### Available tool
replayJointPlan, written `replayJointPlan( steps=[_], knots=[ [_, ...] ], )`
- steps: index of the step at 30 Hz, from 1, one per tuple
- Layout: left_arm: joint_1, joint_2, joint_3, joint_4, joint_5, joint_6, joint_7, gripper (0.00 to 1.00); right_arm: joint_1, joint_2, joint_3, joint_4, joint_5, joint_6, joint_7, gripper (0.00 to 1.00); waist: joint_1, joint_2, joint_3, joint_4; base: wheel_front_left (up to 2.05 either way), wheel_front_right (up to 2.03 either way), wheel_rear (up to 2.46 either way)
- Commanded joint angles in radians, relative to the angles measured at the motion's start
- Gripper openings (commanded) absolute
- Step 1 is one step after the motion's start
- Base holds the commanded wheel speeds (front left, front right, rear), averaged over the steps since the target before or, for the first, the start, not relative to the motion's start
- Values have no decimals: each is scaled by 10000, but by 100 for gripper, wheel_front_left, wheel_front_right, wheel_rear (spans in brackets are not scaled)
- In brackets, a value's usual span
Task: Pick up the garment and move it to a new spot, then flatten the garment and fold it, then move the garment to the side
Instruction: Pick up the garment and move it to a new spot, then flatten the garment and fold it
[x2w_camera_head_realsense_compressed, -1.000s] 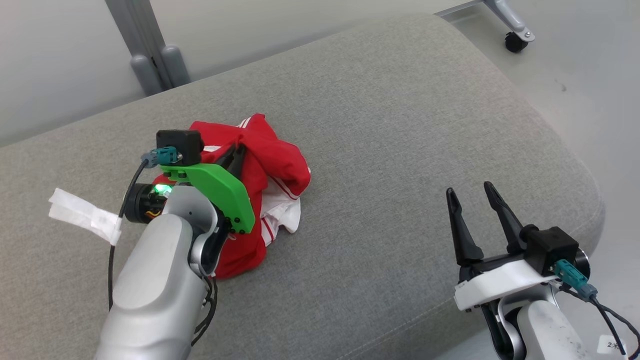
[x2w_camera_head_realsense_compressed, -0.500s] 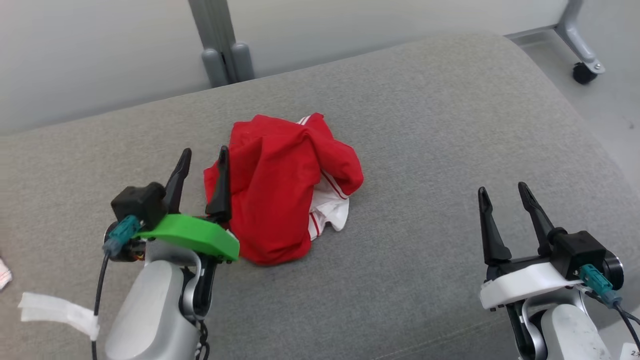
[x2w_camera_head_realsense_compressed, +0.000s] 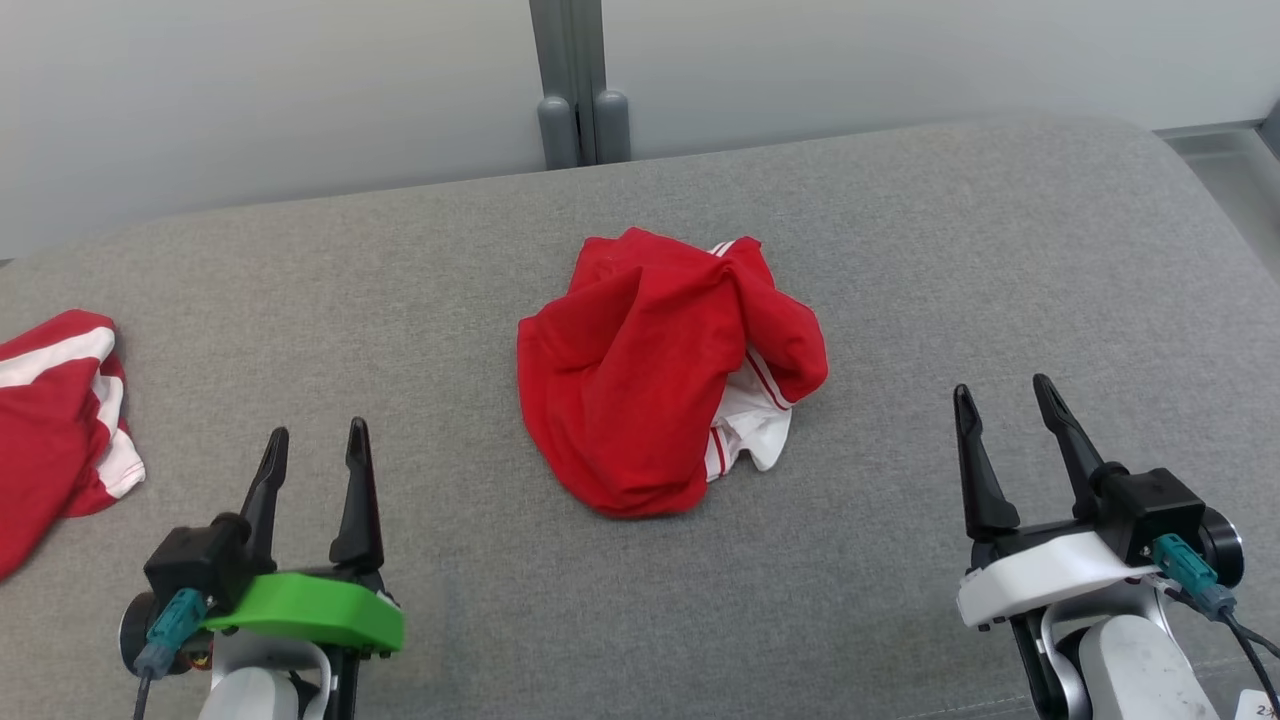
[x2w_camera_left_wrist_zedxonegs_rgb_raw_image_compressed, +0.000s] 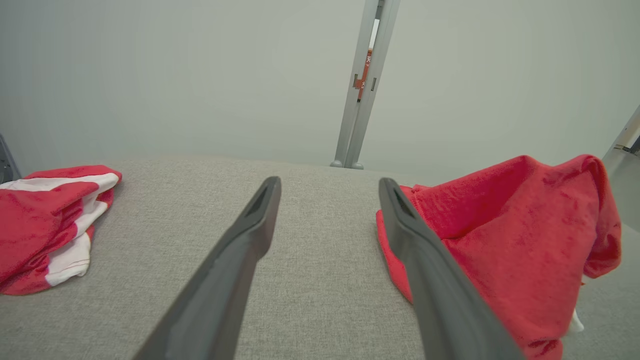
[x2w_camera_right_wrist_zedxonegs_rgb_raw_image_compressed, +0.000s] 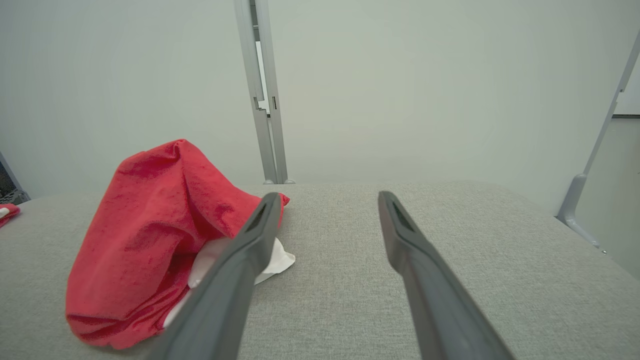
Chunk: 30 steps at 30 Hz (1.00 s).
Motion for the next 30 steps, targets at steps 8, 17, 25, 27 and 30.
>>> replayJointPlan(
  steps=[8, 17, 25, 27, 30],
  knots=[
    [928, -352, 736, -345, 325, -357, -5, 100, 140, -28, 14, 222, -31, -10, -34, 100, 0, 0, -228, 355, 0, 0, 0],
    [878, -512, 1009, -284, 496, -520, -6, 100, 9, -29, 37, 222, 146, -10, -34, 100, 0, 0, -51, 403, 0, 0, 0],
    [752, -559, 1086, -303, 670, -592, -6, 100, -531, -31, -95, 577, 115, -10, 310, 100, 0, 0, 160, 420, 0, 0, 0],
    [689, -568, 1096, -335, 685, -608, -6, 100, -962, -29, -280, 880, 245, -10, 941, 100, 0, 0, 229, 437, 0, 0, 0],
    [532, -575, 1038, -410, 714, -635, -6, 100, -1849, -18, -509, 1621, 459, -9, 2320, 100, 0, 0, 418, 523, 0, 0, 0]
  ],
)
